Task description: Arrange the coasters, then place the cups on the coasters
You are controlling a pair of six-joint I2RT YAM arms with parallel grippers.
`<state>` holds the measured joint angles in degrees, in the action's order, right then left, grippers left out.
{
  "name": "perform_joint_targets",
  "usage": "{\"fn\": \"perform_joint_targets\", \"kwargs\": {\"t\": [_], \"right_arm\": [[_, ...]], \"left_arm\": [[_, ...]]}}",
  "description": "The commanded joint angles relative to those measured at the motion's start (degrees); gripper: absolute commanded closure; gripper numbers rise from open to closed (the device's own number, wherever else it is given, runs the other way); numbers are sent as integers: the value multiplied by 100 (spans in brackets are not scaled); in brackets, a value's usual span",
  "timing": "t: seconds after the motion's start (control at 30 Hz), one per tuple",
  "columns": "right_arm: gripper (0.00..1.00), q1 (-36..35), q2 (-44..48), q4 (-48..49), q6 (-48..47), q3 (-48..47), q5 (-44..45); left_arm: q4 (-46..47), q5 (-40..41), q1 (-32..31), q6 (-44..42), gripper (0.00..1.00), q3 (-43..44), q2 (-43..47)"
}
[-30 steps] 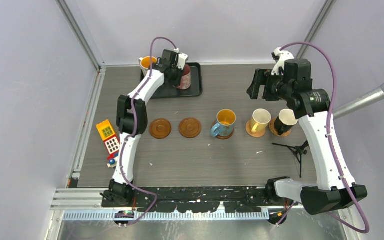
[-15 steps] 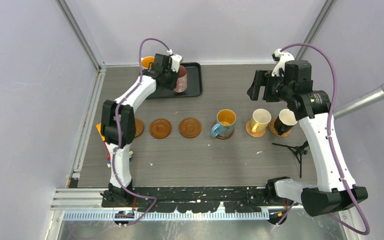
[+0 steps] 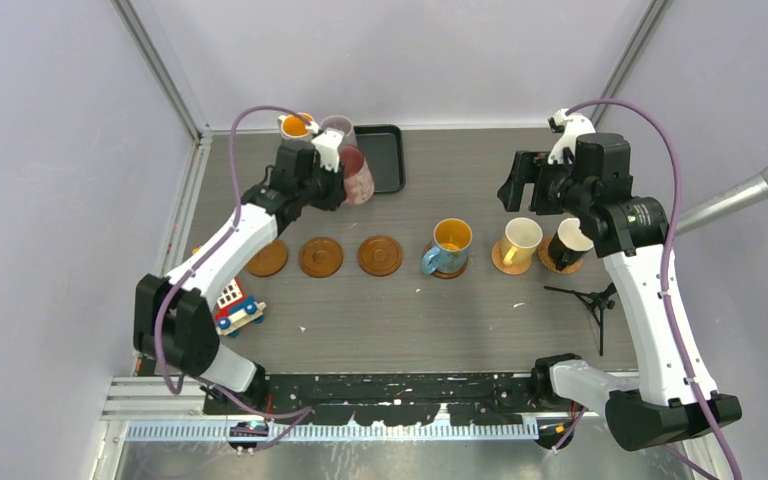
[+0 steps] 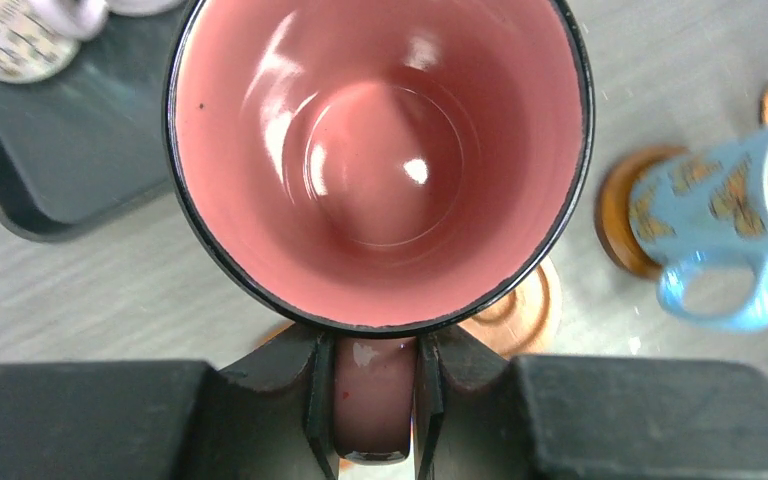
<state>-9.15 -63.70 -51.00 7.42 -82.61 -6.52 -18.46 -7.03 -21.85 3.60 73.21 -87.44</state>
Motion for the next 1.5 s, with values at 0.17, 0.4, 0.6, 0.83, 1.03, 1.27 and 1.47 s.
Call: {"fn": "perform_joint_targets", "kwargs": {"t": [0.17,0.4,0.6,0.83,1.03,1.27,1.47], "right_arm": [[12,15,206,178,-15,101,-13],[12,10,248,159,-15,160,7],[12,26,270,95,-71,166,-43],[12,20,255,72,-119,157,1],[12,28,228,99,-131,161,0],[12,53,245,96,-144,219,63],[12,57,251,95,-139,240,44]], "left_arm": [[990,440,-1145,321,100,-1658,1730],[1238,1400,-1910,435,100,-2147,1675],[1736,2020,-2281,459,100,-2351,1364],[2133,2109,-2298,441,100,-2354,977],[2220,2040,-2299,529,100,-2339,712],[2102,1940,-2298,730,100,-2385,602],[2075,1889,-2298,820,100,-2417,468]]}}
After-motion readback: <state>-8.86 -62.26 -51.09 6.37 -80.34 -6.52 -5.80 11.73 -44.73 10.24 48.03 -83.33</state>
